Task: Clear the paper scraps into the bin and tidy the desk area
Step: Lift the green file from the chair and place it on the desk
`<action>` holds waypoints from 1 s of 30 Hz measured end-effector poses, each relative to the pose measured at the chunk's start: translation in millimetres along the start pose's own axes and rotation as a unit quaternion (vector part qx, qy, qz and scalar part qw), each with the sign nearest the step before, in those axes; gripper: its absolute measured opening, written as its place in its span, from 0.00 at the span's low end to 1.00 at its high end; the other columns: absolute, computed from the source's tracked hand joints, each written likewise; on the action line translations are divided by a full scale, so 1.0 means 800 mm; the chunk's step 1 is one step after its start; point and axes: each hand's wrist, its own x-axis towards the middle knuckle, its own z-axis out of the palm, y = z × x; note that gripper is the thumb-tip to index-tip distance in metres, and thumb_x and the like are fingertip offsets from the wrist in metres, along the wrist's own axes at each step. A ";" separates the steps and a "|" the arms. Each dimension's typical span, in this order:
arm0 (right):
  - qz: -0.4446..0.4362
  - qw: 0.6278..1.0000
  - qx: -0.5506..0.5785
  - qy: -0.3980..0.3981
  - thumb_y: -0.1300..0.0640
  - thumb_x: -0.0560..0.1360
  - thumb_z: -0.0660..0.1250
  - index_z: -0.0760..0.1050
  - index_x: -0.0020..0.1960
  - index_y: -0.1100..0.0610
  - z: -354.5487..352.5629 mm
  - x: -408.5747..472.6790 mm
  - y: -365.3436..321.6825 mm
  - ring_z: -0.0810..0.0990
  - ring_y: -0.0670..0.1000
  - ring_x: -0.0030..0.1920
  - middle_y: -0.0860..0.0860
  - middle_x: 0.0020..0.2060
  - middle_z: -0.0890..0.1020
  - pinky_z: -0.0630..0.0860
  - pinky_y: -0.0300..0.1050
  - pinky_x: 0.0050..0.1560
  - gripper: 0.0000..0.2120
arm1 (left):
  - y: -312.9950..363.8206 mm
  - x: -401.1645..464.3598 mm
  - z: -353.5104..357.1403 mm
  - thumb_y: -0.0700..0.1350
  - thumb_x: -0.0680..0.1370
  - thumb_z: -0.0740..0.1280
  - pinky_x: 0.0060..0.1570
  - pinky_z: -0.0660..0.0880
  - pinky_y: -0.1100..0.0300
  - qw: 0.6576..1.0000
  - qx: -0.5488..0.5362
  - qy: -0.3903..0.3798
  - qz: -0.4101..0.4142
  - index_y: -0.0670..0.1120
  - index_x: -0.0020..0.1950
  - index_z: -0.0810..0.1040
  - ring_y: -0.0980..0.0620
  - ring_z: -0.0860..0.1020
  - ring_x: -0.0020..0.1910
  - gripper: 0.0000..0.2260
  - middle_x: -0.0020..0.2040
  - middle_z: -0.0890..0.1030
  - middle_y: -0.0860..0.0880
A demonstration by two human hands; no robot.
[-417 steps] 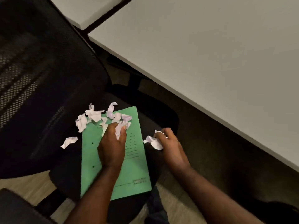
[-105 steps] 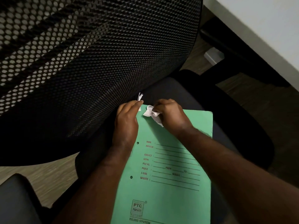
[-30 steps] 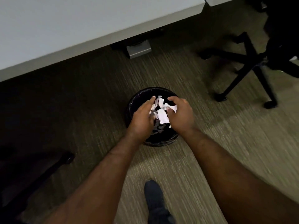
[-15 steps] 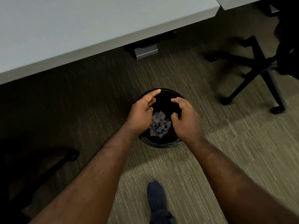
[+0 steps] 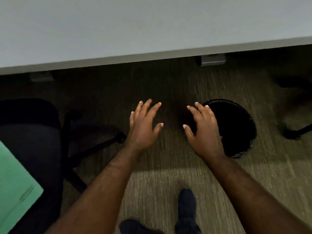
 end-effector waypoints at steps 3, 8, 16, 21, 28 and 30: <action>-0.040 0.998 -0.004 -0.039 0.53 0.75 0.69 0.62 0.74 0.50 0.031 -0.002 -0.064 0.53 0.56 0.76 0.52 0.75 0.62 0.57 0.61 0.74 0.30 | -0.056 -0.039 -0.048 0.49 0.76 0.68 0.72 0.45 0.44 0.998 0.002 0.035 -0.054 0.57 0.74 0.59 0.52 0.47 0.77 0.30 0.78 0.56 0.52; -0.090 0.991 0.009 -0.095 0.53 0.75 0.69 0.60 0.74 0.49 0.078 -0.012 -0.174 0.53 0.54 0.76 0.51 0.76 0.61 0.56 0.58 0.75 0.31 | -0.141 -0.108 -0.132 0.50 0.75 0.68 0.73 0.51 0.41 0.986 -0.011 0.101 -0.129 0.57 0.74 0.60 0.52 0.51 0.76 0.29 0.77 0.58 0.53; -0.210 0.963 0.008 -0.168 0.56 0.74 0.70 0.55 0.76 0.49 0.154 -0.039 -0.346 0.54 0.54 0.76 0.50 0.76 0.61 0.57 0.58 0.75 0.36 | -0.281 -0.218 -0.249 0.51 0.75 0.68 0.70 0.56 0.41 0.939 -0.002 0.219 -0.266 0.55 0.73 0.61 0.49 0.57 0.74 0.29 0.76 0.61 0.51; -0.256 0.946 -0.004 -0.198 0.54 0.74 0.70 0.54 0.76 0.48 0.202 -0.062 -0.433 0.53 0.53 0.76 0.49 0.76 0.59 0.56 0.58 0.75 0.37 | -0.338 -0.276 -0.296 0.50 0.75 0.68 0.71 0.55 0.43 0.913 -0.013 0.259 -0.316 0.55 0.74 0.60 0.50 0.57 0.74 0.29 0.75 0.60 0.51; -0.293 0.929 0.018 -0.226 0.53 0.73 0.70 0.52 0.77 0.49 0.274 -0.083 -0.533 0.54 0.53 0.76 0.50 0.76 0.58 0.57 0.56 0.75 0.38 | -0.413 -0.328 -0.331 0.48 0.74 0.70 0.69 0.61 0.42 0.836 -0.118 0.339 -0.414 0.54 0.74 0.62 0.48 0.60 0.73 0.30 0.75 0.61 0.50; -0.300 0.925 0.018 -0.230 0.52 0.74 0.70 0.48 0.77 0.49 0.294 -0.085 -0.552 0.53 0.52 0.76 0.50 0.77 0.57 0.54 0.53 0.75 0.40 | -0.429 -0.333 -0.336 0.48 0.74 0.70 0.69 0.62 0.42 0.821 -0.138 0.355 -0.426 0.53 0.74 0.62 0.48 0.61 0.72 0.30 0.75 0.61 0.48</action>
